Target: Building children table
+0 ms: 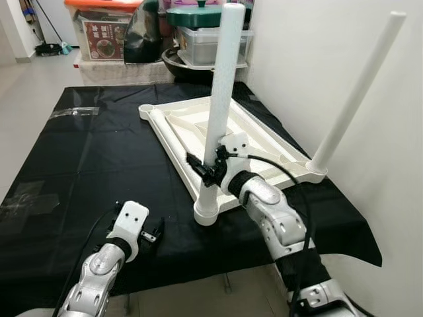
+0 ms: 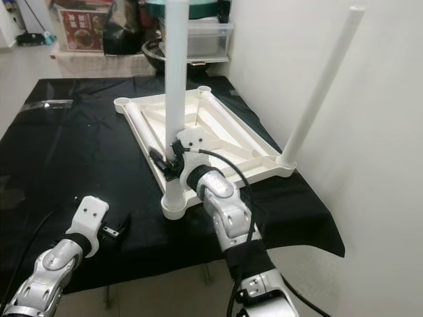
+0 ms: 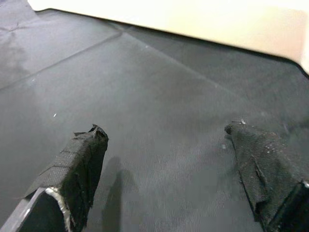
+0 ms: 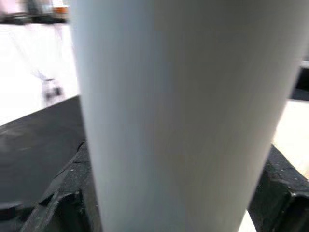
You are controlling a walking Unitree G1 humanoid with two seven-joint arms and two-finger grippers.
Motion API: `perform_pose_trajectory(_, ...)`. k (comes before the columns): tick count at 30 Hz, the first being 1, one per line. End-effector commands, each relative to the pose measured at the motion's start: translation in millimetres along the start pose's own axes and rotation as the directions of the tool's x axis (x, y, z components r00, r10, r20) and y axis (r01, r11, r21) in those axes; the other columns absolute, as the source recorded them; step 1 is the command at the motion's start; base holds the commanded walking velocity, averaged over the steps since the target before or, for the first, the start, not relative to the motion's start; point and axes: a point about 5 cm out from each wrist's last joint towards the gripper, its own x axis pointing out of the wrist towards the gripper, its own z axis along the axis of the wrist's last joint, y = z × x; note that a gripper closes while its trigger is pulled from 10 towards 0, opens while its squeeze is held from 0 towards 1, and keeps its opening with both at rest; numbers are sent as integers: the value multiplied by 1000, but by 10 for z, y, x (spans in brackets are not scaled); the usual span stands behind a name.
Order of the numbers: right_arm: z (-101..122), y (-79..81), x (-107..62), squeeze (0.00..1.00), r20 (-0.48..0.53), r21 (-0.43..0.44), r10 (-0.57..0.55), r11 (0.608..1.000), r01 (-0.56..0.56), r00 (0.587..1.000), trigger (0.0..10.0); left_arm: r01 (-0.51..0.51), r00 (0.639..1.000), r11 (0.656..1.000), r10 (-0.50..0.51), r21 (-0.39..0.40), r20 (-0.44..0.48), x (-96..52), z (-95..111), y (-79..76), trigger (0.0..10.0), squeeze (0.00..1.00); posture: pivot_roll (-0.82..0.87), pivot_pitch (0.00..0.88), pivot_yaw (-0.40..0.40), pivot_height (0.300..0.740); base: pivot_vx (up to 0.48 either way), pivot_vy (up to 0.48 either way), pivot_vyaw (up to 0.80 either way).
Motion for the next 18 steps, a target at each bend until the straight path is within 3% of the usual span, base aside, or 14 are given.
perform_pose_trajectory(1, 68, 109, 20, 0, 69, -10, 189, 982, -189, 979, 10000, 20, 999, 1000, -20, -9, -49, -20, -105, -64, 10000, 0, 133, 0, -94, 740, 0, 0, 0)
perform_pose_trajectory(4, -44, 210, -31, 0, 56, 24, 405, 913, -407, 913, 10000, 19, 999, 1000, -19, -3, -38, 6, -64, -51, 10000, 0, 161, 0, -108, 740, 0, 0, 0)
perform_pose_trajectory(5, -114, 242, -17, 0, 28, 35, 444, 895, -445, 895, 8314, 12, 999, 1000, -12, -1, -34, 9, -49, -26, 10000, 0, 168, 0, -115, 740, 0, 0, 0)
perform_pose_trajectory(8, -159, 260, -5, 0, 10, 43, 466, 884, -466, 885, 8314, 8, 999, 1000, -7, 1, -33, 10, -40, -8, 10000, 0, 168, 0, -115, 740, 0, 0, 0)
perform_pose_trajectory(9, -203, 257, 55, 0, -9, 53, 435, 899, -434, 900, 2745, 2, 999, 1000, -2, 4, -33, 6, -40, 11, 10000, 0, 175, 0, -123, 740, 0, 0, 0)
perform_pose_trajectory(10, -250, 235, 129, 0, -30, 67, 370, 928, -368, 928, 0, -5, 999, 1000, 6, 5, -36, -3, -50, 25, 10000, 0, 181, 0, -126, 740, 0, 0, 0)
perform_pose_trajectory(13, -276, 219, 174, 0, -43, 77, 327, 943, -323, 944, 0, -10, 999, 1000, 10, 6, -38, -10, -59, 33, 10000, 0, 180, 0, -125, 740, 0, 0, 0)
perform_pose_trajectory(14, -310, 133, 218, 0, -64, 100, 206, 975, -199, 976, 0, -6, 999, 1000, 6, 3, -40, -26, -72, 1, 10000, 0, 179, 0, -118, 740, 0, 0, 0)
perform_pose_trajectory(15, -310, 133, 218, 0, -64, 100, 206, 975, -199, 976, 0, -6, 999, 1000, 6, 3, -40, -26, -72, 1, 10000, 0, 179, 0, -118, 740, 0, 0, 0)
perform_pose_trajectory(17, -372, -46, 204, 0, -116, 130, -12, 991, 28, 993, 0, 12, 999, 1000, -12, -3, -40, -49, -77, -69, 10000, 0, 179, 0, -112, 740, 0, 0, 0)
perform_pose_trajectory(18, -372, -46, 204, 0, -116, 130, -12, 991, 28, 993, 0, 12, 999, 1000, -12, -3, -40, -49, -77, -69, 10000, 0, 179, 0, -112, 740, 0, 0, 0)
